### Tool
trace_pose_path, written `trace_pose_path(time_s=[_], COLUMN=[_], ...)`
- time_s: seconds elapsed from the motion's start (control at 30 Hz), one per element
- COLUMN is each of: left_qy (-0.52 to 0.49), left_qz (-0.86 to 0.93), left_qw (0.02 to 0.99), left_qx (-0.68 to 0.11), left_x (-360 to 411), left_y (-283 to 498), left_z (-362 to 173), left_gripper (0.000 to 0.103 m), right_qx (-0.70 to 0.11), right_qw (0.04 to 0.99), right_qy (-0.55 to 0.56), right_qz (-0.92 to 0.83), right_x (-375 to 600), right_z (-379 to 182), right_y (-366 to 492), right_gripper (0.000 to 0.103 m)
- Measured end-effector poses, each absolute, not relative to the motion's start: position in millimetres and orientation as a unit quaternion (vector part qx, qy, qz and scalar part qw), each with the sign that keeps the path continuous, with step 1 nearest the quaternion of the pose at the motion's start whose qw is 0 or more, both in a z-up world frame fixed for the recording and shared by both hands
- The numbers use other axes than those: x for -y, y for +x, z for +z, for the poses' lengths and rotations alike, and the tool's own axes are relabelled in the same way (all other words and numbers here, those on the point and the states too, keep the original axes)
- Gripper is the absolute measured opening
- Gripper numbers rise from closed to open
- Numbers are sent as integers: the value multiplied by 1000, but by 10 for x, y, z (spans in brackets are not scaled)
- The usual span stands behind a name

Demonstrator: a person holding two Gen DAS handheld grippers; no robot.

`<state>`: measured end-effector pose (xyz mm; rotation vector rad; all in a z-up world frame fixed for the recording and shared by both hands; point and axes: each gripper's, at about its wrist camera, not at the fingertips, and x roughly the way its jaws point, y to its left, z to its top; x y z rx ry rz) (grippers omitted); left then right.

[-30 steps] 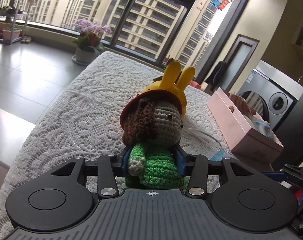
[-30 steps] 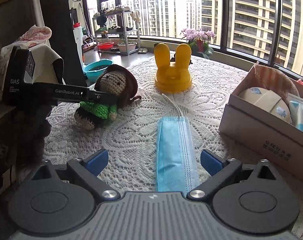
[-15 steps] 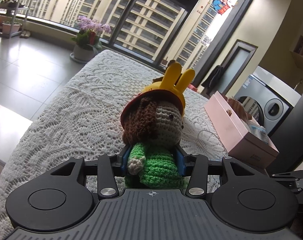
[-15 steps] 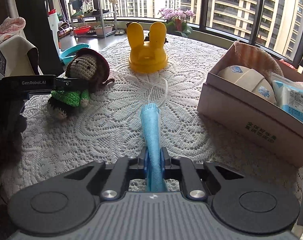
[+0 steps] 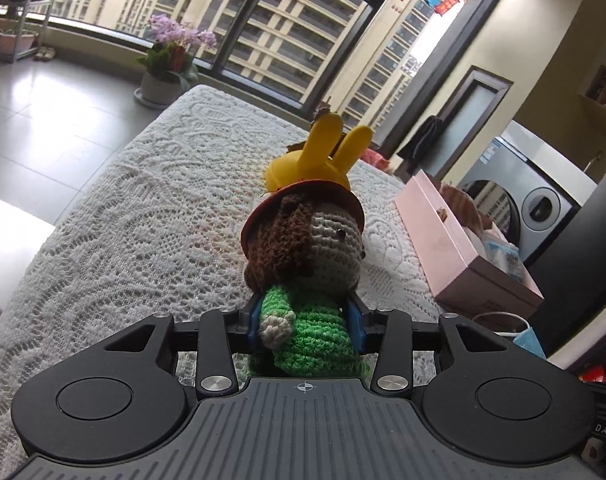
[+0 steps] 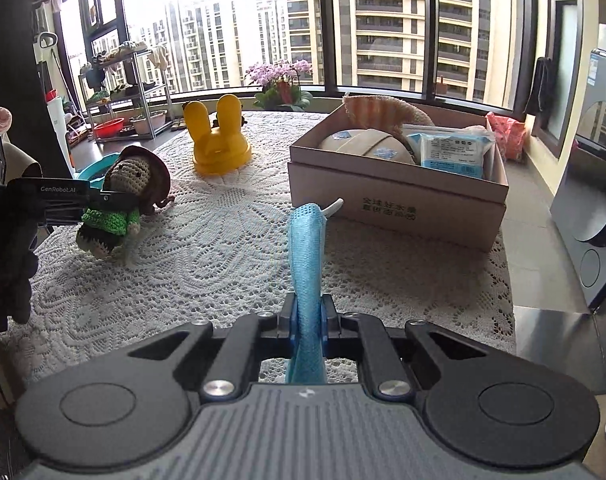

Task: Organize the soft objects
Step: 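Lower the doll into the box and open the left tool while the right tool lifts the mask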

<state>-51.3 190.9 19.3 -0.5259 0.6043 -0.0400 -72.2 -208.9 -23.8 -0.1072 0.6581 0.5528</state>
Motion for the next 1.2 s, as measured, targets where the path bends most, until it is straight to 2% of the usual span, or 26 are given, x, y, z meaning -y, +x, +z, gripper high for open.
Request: trace_pose_path(time_s=[0.37,0.57,0.67,0.77,0.8,0.9,0.97,1.0,1.17,1.2], left_qy=[-142,-156,-149,-193,-205,-188,-171,-167,-195,-189], left_qz=[-179,-227,-212,-223,-232,-216,-171,-162,-164,-161], left_qw=[912,918,933,930,925,913,909,906,910,913], left_qx=[-340,-286,-248,-219,-223,-290,-340,-353,-328,-324], left_x=[-858,-561,-436,-340,-303,-99,-5,13,-188,-216], left_y=[-715,-311,81,626,810,1438,1680,1744,1615,1573], left_z=[562,906,1162,1354,1363,1181,916,780,641,657], left_gripper=[44,44,45,46,49,45,58,61,61,57], right_qx=[-296,-285,-285,-280,-279,-284,-291,-294,-294,-293], right_qw=[921,921,921,922,923,923,921,920,917,917], right_qy=[4,17,30,36,37,45,48,50,63,62], right_qz=[253,266,265,263,263,258,254,255,264,264], right_x=[2490,2597,2642,2661,2659,2666,2670,2674,2698,2705], right_z=[-346,-490,-540,-576,-585,-654,-709,-734,-773,-780], right_y=[-856,-963,-941,-915,-899,-823,-801,-790,-761,-758], right_gripper=[11,11,11,11,11,11,11,11,11,11])
